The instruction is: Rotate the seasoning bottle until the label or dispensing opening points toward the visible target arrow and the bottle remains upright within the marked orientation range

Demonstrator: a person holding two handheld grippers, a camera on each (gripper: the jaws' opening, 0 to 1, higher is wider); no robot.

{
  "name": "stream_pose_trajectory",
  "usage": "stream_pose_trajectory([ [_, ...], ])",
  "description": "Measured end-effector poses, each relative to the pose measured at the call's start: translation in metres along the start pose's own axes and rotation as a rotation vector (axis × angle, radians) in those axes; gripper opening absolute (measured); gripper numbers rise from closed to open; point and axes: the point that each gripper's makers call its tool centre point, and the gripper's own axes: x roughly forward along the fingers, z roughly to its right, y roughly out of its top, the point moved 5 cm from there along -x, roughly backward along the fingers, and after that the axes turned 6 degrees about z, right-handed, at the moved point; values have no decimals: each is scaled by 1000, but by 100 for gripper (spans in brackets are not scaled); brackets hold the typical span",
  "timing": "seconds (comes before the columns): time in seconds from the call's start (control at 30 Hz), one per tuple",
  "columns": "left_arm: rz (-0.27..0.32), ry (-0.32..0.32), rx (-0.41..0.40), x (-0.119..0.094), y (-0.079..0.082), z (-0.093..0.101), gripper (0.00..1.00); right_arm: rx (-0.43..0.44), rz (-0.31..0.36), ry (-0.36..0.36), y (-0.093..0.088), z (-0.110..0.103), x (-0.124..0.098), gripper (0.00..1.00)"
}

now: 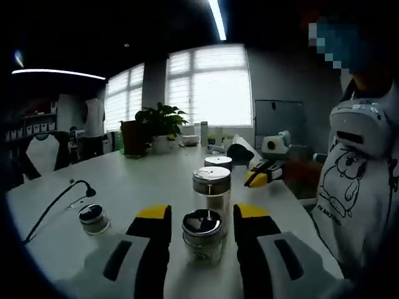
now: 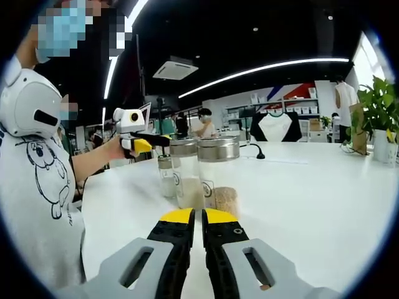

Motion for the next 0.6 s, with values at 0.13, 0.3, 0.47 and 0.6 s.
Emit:
stream_pose_trajectory([
  [0.13,-36,-11,37,7,-7,3,45,1,0,-2,0,1,-1,2],
  [0.3,-40,-18,25,7,-8,1,44,0,-1,-5,0,1,-2,2],
  [0.47,-41,-10,-18,6,-10,-2,40,0,-2,-4,0,2,-1,2],
  [0.6,-36,-7,-22,6,-10,-3,37,-2,-2,-3,0,2,-1,2],
])
